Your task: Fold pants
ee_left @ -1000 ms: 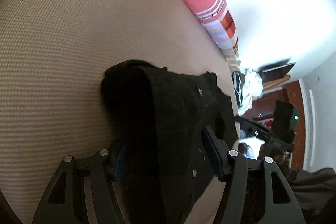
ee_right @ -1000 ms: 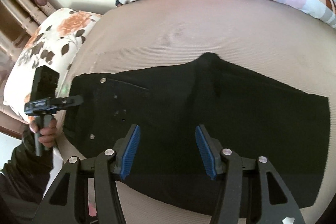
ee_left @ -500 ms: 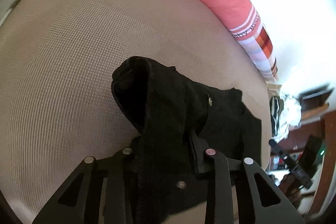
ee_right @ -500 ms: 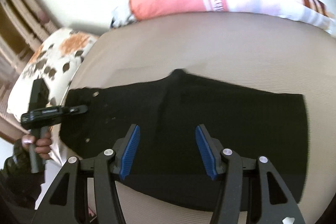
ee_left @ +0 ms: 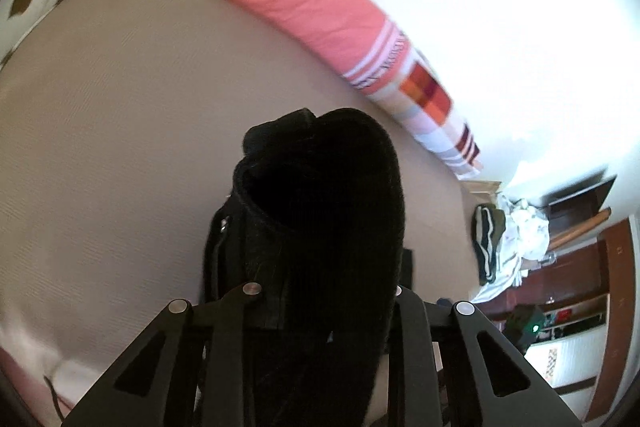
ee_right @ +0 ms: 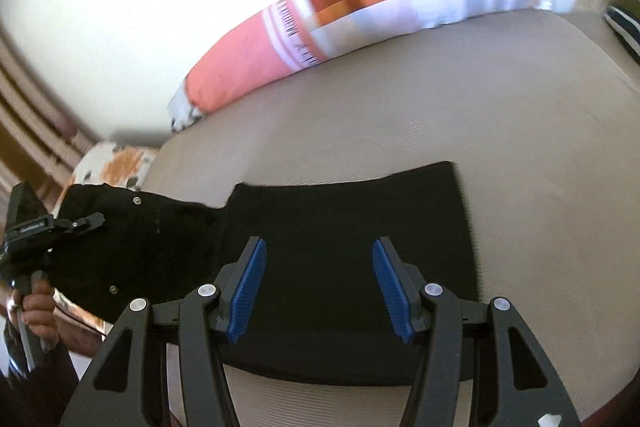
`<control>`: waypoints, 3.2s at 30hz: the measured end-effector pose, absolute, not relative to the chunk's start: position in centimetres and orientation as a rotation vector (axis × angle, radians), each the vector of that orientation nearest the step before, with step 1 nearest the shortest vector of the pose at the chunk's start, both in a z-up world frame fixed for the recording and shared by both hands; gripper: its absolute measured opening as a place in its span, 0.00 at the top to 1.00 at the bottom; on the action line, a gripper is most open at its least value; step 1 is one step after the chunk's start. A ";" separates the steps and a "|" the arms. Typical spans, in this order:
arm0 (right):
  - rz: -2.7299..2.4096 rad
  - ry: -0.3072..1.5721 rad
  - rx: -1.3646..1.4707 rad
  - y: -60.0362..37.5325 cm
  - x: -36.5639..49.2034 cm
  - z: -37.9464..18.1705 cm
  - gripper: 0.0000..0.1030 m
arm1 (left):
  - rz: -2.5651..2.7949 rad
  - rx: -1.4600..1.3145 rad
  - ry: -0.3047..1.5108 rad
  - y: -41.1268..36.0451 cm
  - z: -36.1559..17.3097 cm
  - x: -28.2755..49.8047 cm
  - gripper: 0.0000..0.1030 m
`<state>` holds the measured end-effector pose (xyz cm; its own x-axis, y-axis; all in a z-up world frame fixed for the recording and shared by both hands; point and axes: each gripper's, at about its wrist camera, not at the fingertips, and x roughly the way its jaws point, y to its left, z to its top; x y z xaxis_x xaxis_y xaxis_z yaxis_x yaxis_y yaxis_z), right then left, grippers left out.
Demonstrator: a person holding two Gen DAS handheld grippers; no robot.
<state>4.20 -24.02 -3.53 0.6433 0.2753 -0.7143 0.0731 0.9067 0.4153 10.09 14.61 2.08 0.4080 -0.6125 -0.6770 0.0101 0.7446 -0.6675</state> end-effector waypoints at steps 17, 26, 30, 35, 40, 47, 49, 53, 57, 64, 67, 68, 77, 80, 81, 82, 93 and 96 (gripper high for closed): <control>-0.001 0.776 0.547 -30.9 1.8 -3.7 0.47 | -0.435 -0.504 1.106 -4.2 -1.5 11.8 0.76; -0.007 0.779 0.545 -31.4 2.2 -3.7 0.47 | -0.434 -0.348 1.126 -8.1 -5.1 11.1 0.72; -0.012 0.784 0.546 -31.5 2.1 -3.7 0.47 | -0.468 -0.345 1.135 -8.7 -5.2 10.7 0.54; -0.013 0.795 0.534 -31.3 2.2 -4.1 0.47 | -0.567 -0.381 1.114 -8.5 -4.1 9.6 0.31; 0.022 0.831 0.534 -30.6 2.6 -5.1 0.47 | -0.549 -0.310 1.019 -6.6 -2.1 7.9 0.30; 0.193 0.968 0.552 -28.7 4.9 -7.0 0.47 | -0.318 -0.151 0.960 -0.8 -2.3 7.2 0.30; 0.257 1.006 0.561 -28.3 5.9 -7.6 0.47 | -0.284 -0.172 0.971 1.1 -2.9 7.4 0.30; 0.322 1.068 0.553 -28.5 8.1 -9.2 0.47 | -0.222 -0.236 0.999 4.2 -4.5 7.5 0.30; 0.388 1.096 0.586 -29.2 9.6 -10.4 0.47 | -0.193 -0.263 1.026 5.8 -5.8 7.4 0.30; 0.488 1.101 0.614 -28.3 12.7 -12.0 0.47 | -0.174 -0.286 1.068 6.3 -7.3 7.6 0.30; 0.516 1.084 0.599 -27.6 13.9 -11.9 0.51 | -0.170 -0.278 1.073 6.1 -7.6 7.6 0.30; 0.516 1.080 0.602 -27.5 14.1 -11.9 0.58 | -0.170 -0.280 1.074 6.1 -7.6 7.6 0.30; 0.407 0.983 0.583 -26.7 11.2 -6.6 0.92 | -0.196 -0.248 1.052 5.0 -6.4 8.0 0.30; 0.339 0.967 0.605 -28.5 9.5 -5.6 0.92 | -0.224 -0.237 1.031 4.2 -5.5 8.4 0.30; 0.314 0.963 0.611 -29.2 9.0 -5.7 0.92 | -0.231 -0.232 1.024 3.9 -5.2 8.5 0.30; 0.286 0.963 0.616 -29.9 8.5 -6.0 0.92 | -0.238 -0.229 1.019 3.6 -5.1 8.6 0.30; 0.138 1.047 0.570 -32.5 8.6 -11.0 0.77 | -0.250 -0.083 1.067 0.1 -9.0 10.1 0.30; 0.119 1.062 0.519 -32.1 7.7 -9.9 0.76 | -0.253 -0.079 1.085 0.2 -8.8 9.8 0.30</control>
